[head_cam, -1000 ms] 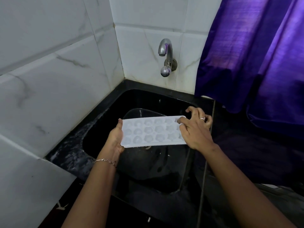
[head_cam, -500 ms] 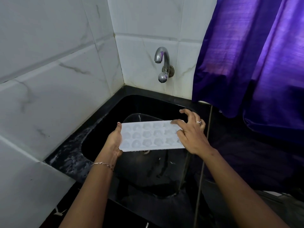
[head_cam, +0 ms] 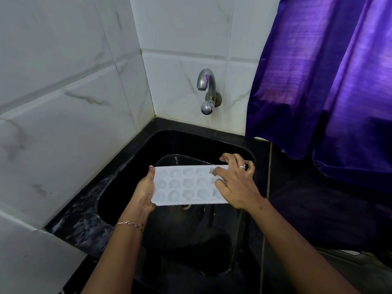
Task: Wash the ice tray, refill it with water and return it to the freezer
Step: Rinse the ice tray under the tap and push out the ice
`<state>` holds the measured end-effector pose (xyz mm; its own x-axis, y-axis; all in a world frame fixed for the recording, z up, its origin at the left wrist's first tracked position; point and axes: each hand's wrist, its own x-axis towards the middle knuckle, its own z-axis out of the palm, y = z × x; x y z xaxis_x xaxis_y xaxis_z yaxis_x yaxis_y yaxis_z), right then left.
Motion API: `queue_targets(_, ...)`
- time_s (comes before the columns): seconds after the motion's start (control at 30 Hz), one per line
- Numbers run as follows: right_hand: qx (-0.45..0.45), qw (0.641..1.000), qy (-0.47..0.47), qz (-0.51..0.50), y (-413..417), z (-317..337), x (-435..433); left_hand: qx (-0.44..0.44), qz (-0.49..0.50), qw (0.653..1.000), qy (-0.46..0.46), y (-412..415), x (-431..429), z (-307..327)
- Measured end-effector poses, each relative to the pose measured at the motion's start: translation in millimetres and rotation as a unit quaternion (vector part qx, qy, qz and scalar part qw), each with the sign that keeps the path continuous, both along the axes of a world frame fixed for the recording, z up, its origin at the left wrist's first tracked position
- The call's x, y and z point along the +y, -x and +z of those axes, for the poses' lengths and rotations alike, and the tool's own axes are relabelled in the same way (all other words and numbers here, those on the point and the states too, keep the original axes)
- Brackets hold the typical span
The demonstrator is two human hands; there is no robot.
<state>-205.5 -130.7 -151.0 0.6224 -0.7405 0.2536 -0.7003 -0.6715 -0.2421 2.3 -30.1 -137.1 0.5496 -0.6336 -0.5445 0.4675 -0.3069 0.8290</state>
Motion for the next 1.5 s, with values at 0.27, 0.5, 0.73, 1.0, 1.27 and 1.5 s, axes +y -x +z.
queue_targets(0.27,0.016,1.000,-0.004,0.002,-8,0,-7,0.000,-0.017,1.000,-0.004,-13,-9,-3)
queue_targets(0.5,0.004,1.000,-0.010,-0.002,-5,1,-9,-0.003,-0.007,1.000,-0.004,-9,-11,-5)
queue_targets(0.73,0.020,1.000,0.008,-0.023,-7,-1,-4,-0.007,-0.016,1.000,-0.006,-11,-9,-5)
queue_targets(1.0,0.020,0.999,0.040,0.012,-14,5,4,0.005,-0.011,1.000,0.003,-8,-8,-6)
queue_targets(1.27,0.028,0.999,-0.011,0.035,-23,3,0,0.007,-0.011,1.000,0.006,-2,-11,-6)
queue_targets(1.5,0.011,1.000,0.026,0.003,-22,7,0,0.014,-0.015,1.000,0.010,0,-12,-5)
